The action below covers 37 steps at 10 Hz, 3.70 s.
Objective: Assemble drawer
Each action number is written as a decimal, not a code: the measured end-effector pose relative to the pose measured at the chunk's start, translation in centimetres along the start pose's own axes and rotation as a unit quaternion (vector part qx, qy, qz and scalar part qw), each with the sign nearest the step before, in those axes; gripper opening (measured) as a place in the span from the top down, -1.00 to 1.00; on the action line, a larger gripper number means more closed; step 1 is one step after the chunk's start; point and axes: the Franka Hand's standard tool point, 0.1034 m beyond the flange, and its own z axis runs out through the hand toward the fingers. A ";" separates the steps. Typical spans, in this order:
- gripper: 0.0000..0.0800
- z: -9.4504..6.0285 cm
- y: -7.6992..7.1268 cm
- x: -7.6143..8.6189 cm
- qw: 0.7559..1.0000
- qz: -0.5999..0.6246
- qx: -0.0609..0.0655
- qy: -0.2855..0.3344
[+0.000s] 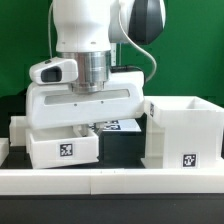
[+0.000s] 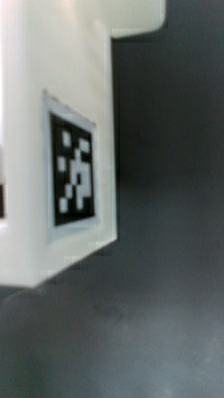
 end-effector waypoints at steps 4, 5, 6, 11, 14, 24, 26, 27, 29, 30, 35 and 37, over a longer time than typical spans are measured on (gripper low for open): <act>0.90 0.5 0.1 -0.2 0.996 -0.090 -0.002 -0.002; 0.90 0.8 0.1 -0.6 0.986 -0.167 -0.008 -0.001; 0.90 1.0 -0.1 -1.0 0.973 -0.230 -0.003 -0.010; 0.90 1.2 0.3 -1.7 0.910 -0.415 0.000 -0.023; 0.90 1.7 0.0 -2.4 0.842 -0.539 -0.020 -0.023; 0.90 2.0 -2.9 -0.6 0.789 -0.611 -0.037 -0.039; 0.90 2.0 -2.7 -0.7 0.790 -0.611 -0.036 -0.040; 0.90 2.0 -2.7 -0.7 0.790 -0.611 -0.038 -0.038; 0.90 2.0 -3.1 -0.3 0.796 -0.602 -0.047 -0.029; 0.90 1.9 -3.4 0.2 0.796 -0.603 -0.048 -0.028; 0.90 2.1 -3.9 0.7 0.801 -0.596 -0.047 -0.029; 0.90 2.1 -4.0 0.7 0.803 -0.594 -0.046 -0.029</act>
Offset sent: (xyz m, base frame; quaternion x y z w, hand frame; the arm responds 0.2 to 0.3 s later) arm 0.0000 0.0000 0.0000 0.0000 0.0000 -0.1938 0.9810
